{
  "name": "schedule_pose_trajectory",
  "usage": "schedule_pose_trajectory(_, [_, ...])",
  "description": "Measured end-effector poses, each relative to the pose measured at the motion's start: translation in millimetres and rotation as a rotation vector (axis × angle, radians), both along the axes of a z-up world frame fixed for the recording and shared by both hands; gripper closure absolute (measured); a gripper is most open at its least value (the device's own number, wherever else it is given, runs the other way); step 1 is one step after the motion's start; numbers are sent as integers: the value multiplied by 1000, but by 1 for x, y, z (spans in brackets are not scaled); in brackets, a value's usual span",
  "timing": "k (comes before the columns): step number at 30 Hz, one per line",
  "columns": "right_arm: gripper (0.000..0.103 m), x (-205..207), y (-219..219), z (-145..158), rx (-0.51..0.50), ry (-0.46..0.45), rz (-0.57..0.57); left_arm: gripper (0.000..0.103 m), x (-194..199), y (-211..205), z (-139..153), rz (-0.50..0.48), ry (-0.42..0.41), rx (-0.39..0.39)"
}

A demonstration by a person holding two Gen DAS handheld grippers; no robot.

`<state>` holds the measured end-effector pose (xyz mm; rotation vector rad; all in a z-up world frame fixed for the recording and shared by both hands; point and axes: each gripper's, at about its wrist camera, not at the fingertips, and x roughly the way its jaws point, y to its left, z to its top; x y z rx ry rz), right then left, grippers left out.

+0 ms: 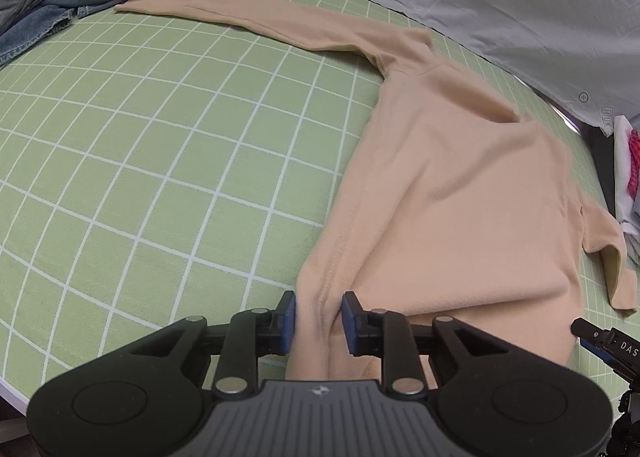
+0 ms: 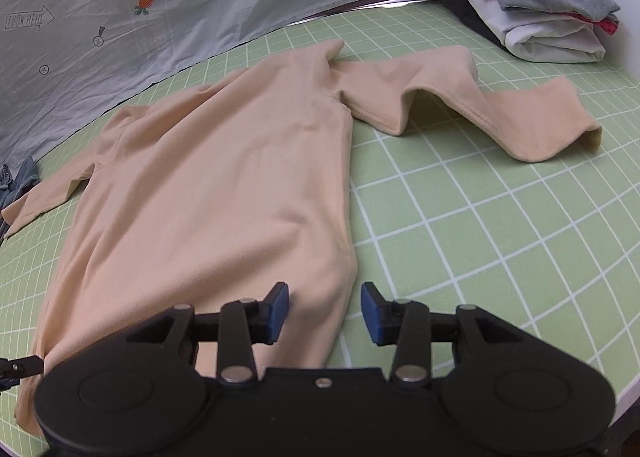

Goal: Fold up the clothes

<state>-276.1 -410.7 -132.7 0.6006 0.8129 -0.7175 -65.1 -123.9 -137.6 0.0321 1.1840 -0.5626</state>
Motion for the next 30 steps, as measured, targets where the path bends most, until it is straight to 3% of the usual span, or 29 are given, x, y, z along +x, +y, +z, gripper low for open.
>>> schedule_pose_trajectory(2, [69,0,3,-2,11,2,11,78,-1,0,-2,-7,9,0])
schedule_pose_trajectory(3, [75,0,5,-4,18,4,18,81,-2,1,-3,-9,12,-2])
schedule_pose_trajectory(4, [82,0,7,-5,23,6,28,90,-2,2,-4,-10,14,-4])
schedule_pose_trajectory(6, [99,3,11,-6,18,4,64,97,-2,3,-5,-9,15,-2])
schedule_pose_trajectory(13, [102,-15,6,23,-111,18,40,97,-8,4,-3,13,76,-40])
schedule_pose_trajectory(17, [100,-19,-9,5,-29,71,15,91,-8,-1,-5,12,67,-4])
schedule_pose_trajectory(18, [97,-18,-11,2,-17,77,7,84,-6,-2,-1,17,45,-3])
schedule_pose_trajectory(20, [76,-16,-14,4,-43,80,-7,70,-2,-5,7,24,-10,1])
schedule_pose_trajectory(22, [46,-11,-19,12,-100,68,-22,51,4,-10,15,29,-61,11])
schedule_pose_trajectory(23, [36,-8,-23,16,-128,62,-33,48,8,-12,18,29,-81,14])
schedule_pose_trajectory(24, [18,-5,-27,19,-151,61,-40,44,13,-15,21,27,-95,17])
schedule_pose_trajectory(25, [13,0,-31,22,-177,62,-40,40,18,-19,23,26,-108,23])
schedule_pose_trajectory(30, [9,27,-65,32,-266,59,-30,30,48,-48,29,5,-172,50])
